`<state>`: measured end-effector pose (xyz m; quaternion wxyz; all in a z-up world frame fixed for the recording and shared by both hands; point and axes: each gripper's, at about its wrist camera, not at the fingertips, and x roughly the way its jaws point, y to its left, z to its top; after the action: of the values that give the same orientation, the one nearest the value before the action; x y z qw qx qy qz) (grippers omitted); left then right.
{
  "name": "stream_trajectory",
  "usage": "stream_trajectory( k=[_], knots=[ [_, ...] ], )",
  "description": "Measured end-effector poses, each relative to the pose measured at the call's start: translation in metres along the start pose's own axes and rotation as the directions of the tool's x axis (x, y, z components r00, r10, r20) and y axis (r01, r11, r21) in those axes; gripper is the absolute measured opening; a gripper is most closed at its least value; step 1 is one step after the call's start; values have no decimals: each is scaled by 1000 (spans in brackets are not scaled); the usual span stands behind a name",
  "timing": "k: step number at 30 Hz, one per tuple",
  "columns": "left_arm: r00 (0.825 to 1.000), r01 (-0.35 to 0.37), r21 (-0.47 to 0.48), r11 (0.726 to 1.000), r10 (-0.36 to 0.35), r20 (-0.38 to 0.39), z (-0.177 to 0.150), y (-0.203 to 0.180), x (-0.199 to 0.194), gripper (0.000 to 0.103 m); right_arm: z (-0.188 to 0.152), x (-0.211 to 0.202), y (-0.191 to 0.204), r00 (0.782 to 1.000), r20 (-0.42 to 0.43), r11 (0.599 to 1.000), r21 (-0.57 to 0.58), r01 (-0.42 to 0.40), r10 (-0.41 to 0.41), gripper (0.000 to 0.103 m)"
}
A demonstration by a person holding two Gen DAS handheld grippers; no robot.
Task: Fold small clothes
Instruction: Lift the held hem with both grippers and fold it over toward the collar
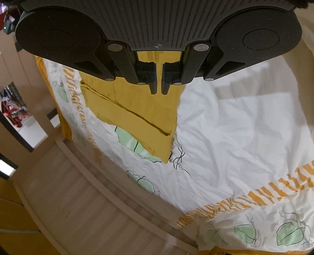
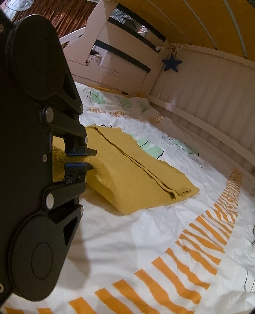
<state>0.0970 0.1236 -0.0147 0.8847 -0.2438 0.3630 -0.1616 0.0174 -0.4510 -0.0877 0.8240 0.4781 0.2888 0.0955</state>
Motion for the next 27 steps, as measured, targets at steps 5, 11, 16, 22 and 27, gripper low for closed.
stream_trajectory(
  k=[5, 11, 16, 22, 27],
  knots=[
    [997, -13, 27, 1000, 15, -78, -7, 8, 12, 7, 0, 4, -2, 1000, -22, 1000, -6, 16, -16, 15],
    [970, -109, 78, 991, 123, -212, -36, 25, 34, 39, -3, 5, -11, 999, -39, 1000, 10, 29, -29, 15],
    [965, -116, 134, 984, 144, -221, -44, 26, 35, 47, -4, 5, -17, 998, -49, 999, 22, 34, -33, 15],
    [964, -53, 174, 983, 96, -248, -48, 16, 46, 70, -7, 9, -23, 997, -67, 999, 32, 38, -36, 16],
    [967, 18, 115, 993, 11, -253, -51, 17, 53, 70, -8, 10, -24, 997, -69, 999, 34, 36, -33, 16]
  ],
)
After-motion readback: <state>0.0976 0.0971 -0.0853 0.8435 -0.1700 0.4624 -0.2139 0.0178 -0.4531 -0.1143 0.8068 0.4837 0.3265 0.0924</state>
